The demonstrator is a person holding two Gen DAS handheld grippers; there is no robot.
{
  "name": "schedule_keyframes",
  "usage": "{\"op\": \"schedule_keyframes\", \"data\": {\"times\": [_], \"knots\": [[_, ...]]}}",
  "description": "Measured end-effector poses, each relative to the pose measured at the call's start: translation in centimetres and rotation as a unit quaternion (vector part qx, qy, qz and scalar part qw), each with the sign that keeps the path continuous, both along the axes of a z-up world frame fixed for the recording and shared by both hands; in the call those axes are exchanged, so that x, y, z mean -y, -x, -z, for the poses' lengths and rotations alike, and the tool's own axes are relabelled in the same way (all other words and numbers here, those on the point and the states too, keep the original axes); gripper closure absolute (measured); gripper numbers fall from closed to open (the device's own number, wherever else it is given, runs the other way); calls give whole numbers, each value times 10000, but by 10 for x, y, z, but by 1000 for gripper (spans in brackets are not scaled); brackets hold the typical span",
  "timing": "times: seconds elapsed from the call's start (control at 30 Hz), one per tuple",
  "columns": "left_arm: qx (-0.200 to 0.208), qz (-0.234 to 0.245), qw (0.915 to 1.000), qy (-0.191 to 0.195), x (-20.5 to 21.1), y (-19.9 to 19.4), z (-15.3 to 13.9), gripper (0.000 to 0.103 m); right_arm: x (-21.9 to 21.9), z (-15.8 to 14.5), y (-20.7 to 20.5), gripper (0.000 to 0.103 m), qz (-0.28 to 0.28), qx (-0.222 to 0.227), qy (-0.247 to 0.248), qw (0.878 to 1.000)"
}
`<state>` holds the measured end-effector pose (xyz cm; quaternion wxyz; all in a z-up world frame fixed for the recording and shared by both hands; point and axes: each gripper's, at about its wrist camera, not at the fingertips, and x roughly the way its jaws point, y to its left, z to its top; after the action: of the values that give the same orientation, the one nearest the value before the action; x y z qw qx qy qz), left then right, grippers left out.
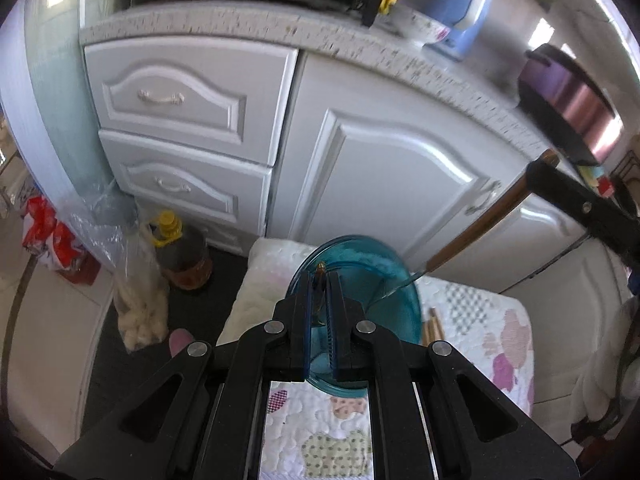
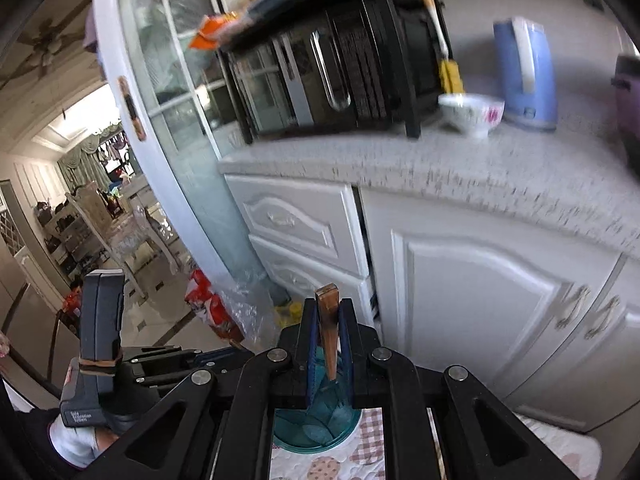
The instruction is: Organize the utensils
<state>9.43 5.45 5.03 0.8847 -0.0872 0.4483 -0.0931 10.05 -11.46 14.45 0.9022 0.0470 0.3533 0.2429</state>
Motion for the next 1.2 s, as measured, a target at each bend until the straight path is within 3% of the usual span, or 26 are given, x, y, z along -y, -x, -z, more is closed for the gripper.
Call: {"op": "schedule_keyframes", "data": {"times": [0.23,0.43,0.53,0.6,0.67,0.7,1.2], "knots": [[-183,-38,9998,-57,6,-10,21,98,-9,47,-21,93,-66,-577,79,9983],[-276,-122,9995,-59,6,-15,28,98,2,63,-31,93,150,-803,-17,9967],[-284,-147,9995,-44,6,-13,27,95,5,62,-29,93,197,-808,17,9965],[-282,-154,9995,-48,7,-11,25,86,8,61,-25,89,243,-792,41,9966],[-229,-138,9996,-76,8,-7,22,82,12,59,-20,72,272,-781,43,9966],[-203,-135,9997,-99,9,-5,20,80,13,58,-17,70,283,-769,33,9966],[591,-58,9970,-488,37,54,-20,75,23,36,56,64,521,-431,64,9977]]}}
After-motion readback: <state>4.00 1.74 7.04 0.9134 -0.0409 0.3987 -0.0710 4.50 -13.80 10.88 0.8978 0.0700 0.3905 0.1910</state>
